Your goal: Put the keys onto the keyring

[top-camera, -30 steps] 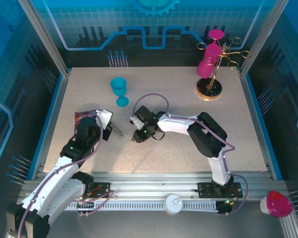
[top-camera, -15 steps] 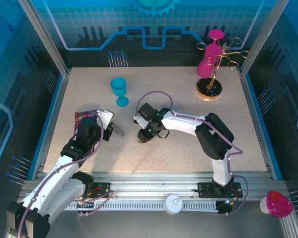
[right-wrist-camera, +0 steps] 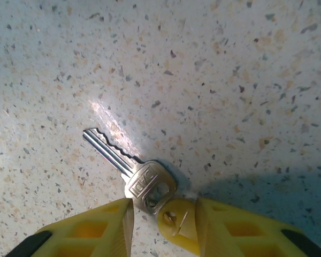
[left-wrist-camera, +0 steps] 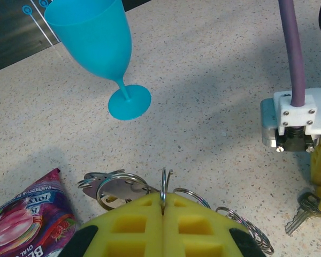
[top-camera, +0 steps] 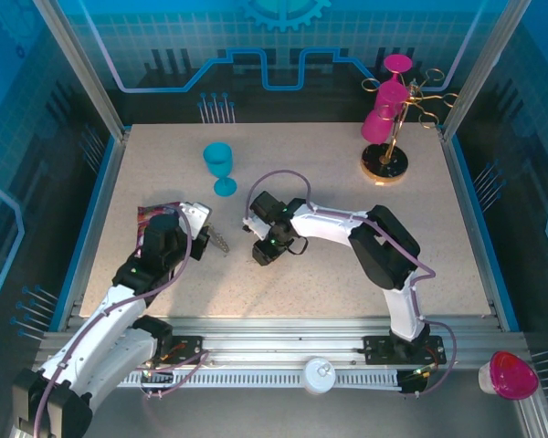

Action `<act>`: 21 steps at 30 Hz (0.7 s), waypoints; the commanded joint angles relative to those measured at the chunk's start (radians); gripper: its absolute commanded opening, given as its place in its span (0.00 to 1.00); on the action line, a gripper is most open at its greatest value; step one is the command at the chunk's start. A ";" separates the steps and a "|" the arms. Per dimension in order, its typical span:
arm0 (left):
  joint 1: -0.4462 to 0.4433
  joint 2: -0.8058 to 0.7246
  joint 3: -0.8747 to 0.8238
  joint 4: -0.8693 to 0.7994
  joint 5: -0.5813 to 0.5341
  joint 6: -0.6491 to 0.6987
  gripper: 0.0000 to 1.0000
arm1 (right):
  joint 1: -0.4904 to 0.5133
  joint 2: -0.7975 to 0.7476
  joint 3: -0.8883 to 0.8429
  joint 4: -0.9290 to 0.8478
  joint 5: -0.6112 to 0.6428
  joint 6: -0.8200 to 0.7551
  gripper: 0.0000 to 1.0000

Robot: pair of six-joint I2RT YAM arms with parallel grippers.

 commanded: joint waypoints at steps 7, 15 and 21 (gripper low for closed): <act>0.011 -0.007 -0.005 0.040 0.020 -0.008 0.00 | 0.016 0.029 0.051 -0.053 -0.023 -0.031 0.28; 0.012 -0.009 -0.005 0.040 0.018 -0.006 0.00 | 0.020 0.036 0.059 -0.069 -0.043 -0.041 0.14; 0.012 -0.011 -0.005 0.038 0.017 -0.006 0.00 | 0.020 0.036 0.066 -0.080 -0.053 -0.047 0.10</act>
